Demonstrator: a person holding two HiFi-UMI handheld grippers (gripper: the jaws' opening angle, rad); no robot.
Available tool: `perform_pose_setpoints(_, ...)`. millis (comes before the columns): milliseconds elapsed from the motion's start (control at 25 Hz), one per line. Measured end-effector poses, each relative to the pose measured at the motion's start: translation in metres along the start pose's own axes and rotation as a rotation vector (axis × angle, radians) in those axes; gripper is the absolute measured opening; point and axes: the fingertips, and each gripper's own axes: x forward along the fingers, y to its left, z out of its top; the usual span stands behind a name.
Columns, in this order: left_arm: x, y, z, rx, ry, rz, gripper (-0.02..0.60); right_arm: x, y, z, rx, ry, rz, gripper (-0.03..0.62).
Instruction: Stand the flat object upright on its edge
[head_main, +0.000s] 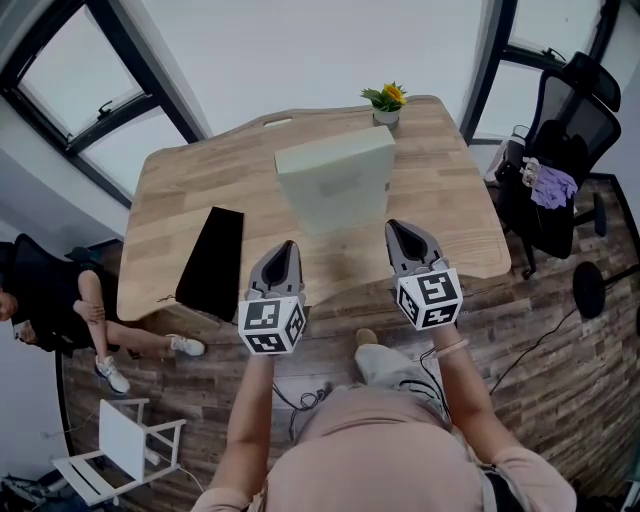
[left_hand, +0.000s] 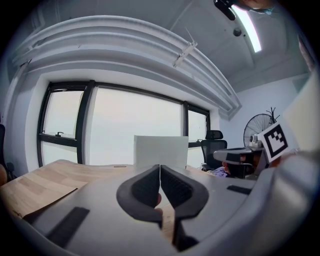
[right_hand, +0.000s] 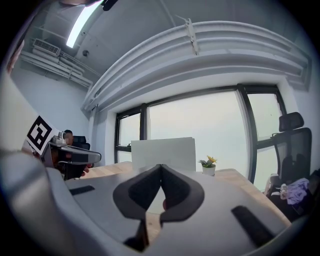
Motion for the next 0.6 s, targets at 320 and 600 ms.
perform_pose_setpoints(320, -0.024, -0.009, 0.001, 0.038, -0.018, 0.004, 0.014, -0.020, 0.016, 0.005, 0.000, -0.021, 0.007, 0.000)
perform_pose_setpoints(600, -0.046, -0.018, 0.004, 0.033, -0.038, -0.006, 0.014, -0.037, 0.028, 0.013, -0.008, -0.045, 0.006, 0.000)
